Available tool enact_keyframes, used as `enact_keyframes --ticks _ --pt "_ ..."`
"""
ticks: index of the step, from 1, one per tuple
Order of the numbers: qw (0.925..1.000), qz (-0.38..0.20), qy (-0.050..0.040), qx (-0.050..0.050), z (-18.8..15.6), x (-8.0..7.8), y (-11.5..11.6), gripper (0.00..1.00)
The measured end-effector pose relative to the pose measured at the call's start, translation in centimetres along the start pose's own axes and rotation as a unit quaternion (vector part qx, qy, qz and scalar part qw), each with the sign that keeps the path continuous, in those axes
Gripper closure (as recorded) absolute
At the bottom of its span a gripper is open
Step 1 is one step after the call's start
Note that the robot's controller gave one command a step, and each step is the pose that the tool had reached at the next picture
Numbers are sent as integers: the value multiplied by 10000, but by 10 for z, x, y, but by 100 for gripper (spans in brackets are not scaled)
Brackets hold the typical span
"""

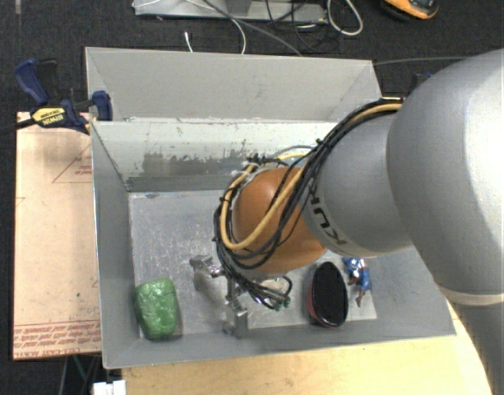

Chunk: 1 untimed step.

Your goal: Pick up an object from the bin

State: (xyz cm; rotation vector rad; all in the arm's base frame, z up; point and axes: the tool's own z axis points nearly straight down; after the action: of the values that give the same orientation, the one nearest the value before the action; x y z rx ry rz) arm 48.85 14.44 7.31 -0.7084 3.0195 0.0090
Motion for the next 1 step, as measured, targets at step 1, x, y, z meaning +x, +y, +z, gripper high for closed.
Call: enact_keyframes --ticks 1 --pt "9992 -398 36 -7 4 -42 61 0"
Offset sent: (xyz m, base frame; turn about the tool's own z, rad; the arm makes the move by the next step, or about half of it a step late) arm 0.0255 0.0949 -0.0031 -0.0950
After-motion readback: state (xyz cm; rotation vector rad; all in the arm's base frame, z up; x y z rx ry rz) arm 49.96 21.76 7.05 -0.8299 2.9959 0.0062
